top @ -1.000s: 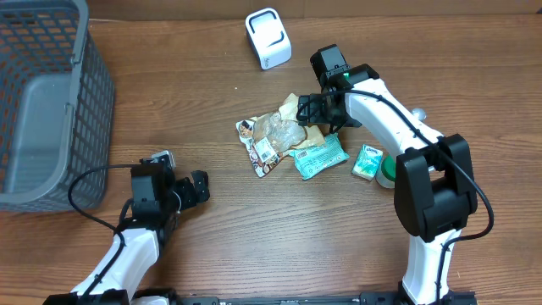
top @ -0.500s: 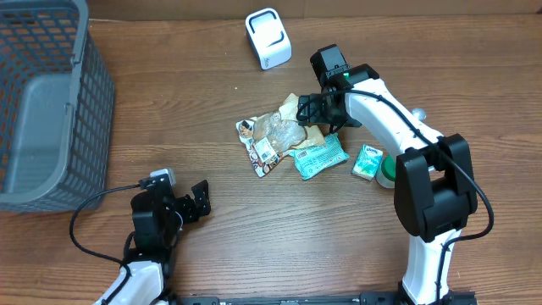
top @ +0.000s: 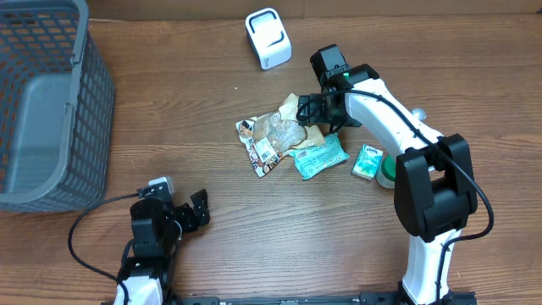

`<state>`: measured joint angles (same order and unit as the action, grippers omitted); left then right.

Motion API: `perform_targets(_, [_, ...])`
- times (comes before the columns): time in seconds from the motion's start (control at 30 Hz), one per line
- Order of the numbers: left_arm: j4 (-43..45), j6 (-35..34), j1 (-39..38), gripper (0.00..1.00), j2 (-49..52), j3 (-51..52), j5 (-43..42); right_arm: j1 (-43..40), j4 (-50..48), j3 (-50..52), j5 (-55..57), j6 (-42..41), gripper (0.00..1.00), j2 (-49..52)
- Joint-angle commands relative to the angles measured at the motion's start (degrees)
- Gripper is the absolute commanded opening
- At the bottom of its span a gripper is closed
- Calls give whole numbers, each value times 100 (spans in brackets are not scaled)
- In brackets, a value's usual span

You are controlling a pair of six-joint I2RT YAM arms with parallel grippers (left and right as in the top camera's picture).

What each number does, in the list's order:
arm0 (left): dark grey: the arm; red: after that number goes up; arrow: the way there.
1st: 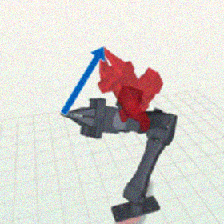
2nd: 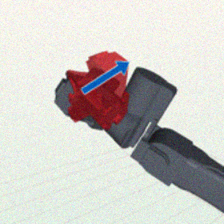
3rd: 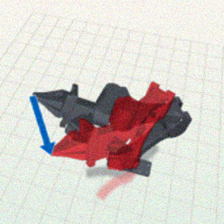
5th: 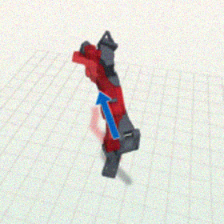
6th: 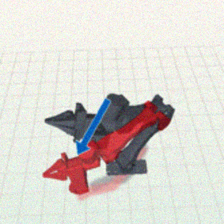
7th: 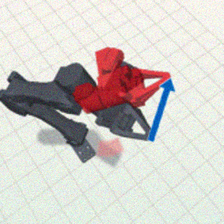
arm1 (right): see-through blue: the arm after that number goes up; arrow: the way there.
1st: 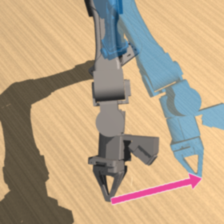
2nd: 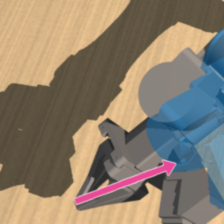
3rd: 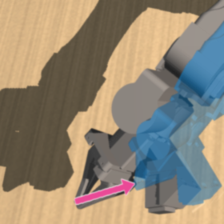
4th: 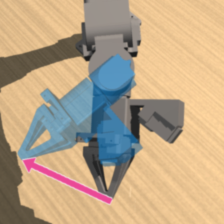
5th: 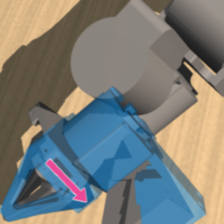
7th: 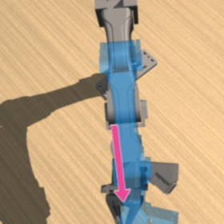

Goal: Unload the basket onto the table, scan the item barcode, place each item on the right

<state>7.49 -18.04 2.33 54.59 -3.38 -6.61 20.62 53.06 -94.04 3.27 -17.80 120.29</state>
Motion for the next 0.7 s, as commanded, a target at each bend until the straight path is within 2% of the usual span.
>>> perform_targets(0.0, [-638,-254,-7,99,-350,313,214,-13,-33,28,52,-22,100,-85])
perform_targets(0.1, [-1167,-251,-9,99,-905,313,264,-13,-33,28,52,-22,100,-85])
perform_targets(0.4, [-1178,-166,-13,100,-2527,310,232,-13,-33,28,52,-22,100,-85])
perform_targets(0.67, [-1178,-166,-13,100,-2949,310,234,-13,-33,28,52,-22,100,-85])
